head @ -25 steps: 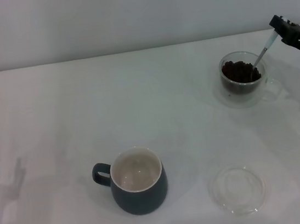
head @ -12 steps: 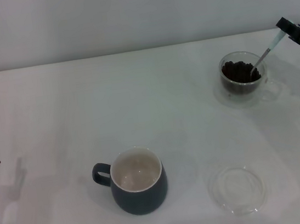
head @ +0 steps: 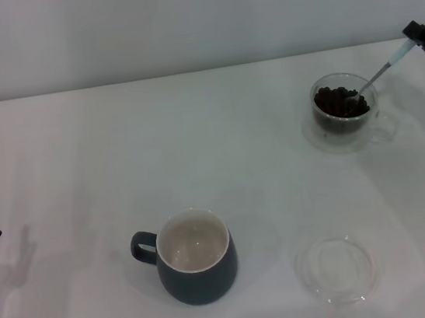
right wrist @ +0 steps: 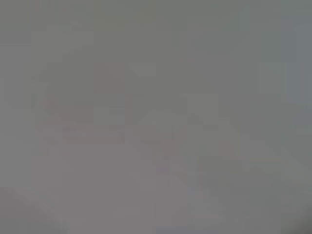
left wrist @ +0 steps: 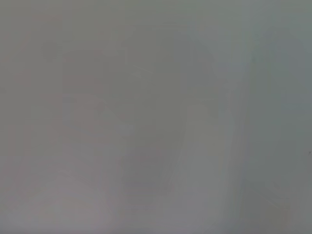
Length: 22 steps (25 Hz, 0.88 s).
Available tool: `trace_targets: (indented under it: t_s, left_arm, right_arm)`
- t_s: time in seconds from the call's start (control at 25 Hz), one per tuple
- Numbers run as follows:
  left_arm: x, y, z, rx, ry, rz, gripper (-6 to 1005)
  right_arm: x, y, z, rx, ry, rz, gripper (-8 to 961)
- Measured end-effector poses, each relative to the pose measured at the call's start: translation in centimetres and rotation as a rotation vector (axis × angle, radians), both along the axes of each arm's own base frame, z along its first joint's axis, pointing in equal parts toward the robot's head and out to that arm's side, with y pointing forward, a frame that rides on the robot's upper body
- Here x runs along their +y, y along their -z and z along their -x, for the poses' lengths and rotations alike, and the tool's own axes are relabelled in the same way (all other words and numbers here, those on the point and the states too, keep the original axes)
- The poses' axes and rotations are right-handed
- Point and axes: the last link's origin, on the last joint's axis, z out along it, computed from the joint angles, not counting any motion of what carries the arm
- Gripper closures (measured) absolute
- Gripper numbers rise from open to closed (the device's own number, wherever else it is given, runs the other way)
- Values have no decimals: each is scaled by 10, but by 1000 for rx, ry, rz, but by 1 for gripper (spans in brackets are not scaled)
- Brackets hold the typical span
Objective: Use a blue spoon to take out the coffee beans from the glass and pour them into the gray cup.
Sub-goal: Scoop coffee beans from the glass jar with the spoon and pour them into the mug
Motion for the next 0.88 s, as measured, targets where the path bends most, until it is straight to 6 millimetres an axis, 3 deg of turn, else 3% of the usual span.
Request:
trace_targets:
  t_s: [0.88]
  left_arm:
    - [4, 0, -1, 4, 2, 6, 149]
  right_arm:
    - [-9, -10, -10, 217, 54, -65, 781]
